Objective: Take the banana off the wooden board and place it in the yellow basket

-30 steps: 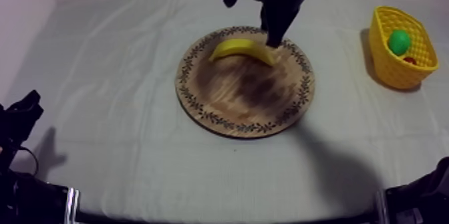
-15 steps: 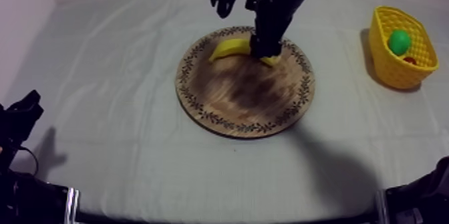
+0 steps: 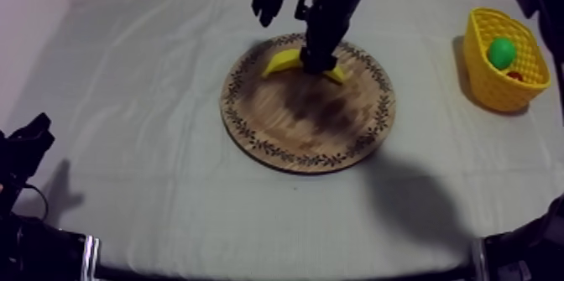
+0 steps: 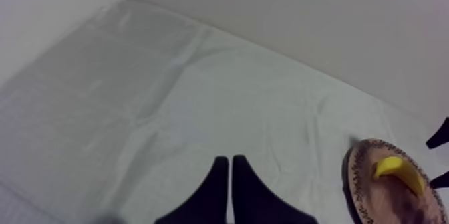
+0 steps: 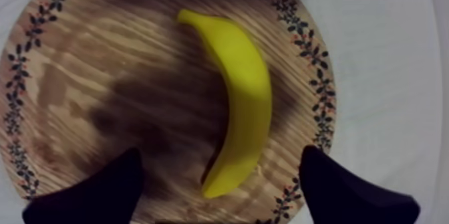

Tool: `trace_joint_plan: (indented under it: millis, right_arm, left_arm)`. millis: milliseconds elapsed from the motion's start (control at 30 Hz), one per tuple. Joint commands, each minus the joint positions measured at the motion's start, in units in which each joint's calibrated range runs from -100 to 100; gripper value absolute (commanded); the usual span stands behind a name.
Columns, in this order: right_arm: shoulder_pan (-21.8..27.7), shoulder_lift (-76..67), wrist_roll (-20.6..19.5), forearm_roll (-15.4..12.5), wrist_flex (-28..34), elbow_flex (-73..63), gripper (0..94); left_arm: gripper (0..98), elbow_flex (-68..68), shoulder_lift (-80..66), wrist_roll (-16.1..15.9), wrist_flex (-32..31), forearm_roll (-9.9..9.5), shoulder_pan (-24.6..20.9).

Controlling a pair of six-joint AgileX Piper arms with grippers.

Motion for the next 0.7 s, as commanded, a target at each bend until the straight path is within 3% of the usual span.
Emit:
trace_joint_plan:
  millis: [0,467,600,667]
  right_arm:
    - [0.21,2.53,0.03,0.14,0.25,-1.43,81.9]
    - [0.38,13.2,-0.59,1.21,4.36,-11.68,77.4]
    - [0.5,16.02,-0.67,0.93,6.76,-16.55,71.3]
    - [0.58,17.16,-0.53,0.66,7.73,-18.31,63.4]
  left_arm:
    - [0.1,0.04,0.03,0.01,-0.02,0.01,-0.02]
    - [0.1,0.04,0.03,0.01,-0.02,0.01,-0.02]
    - [0.1,0.04,0.03,0.01,-0.02,0.01,-0.02]
    - [0.1,0.04,0.03,0.01,-0.02,0.01,-0.02]
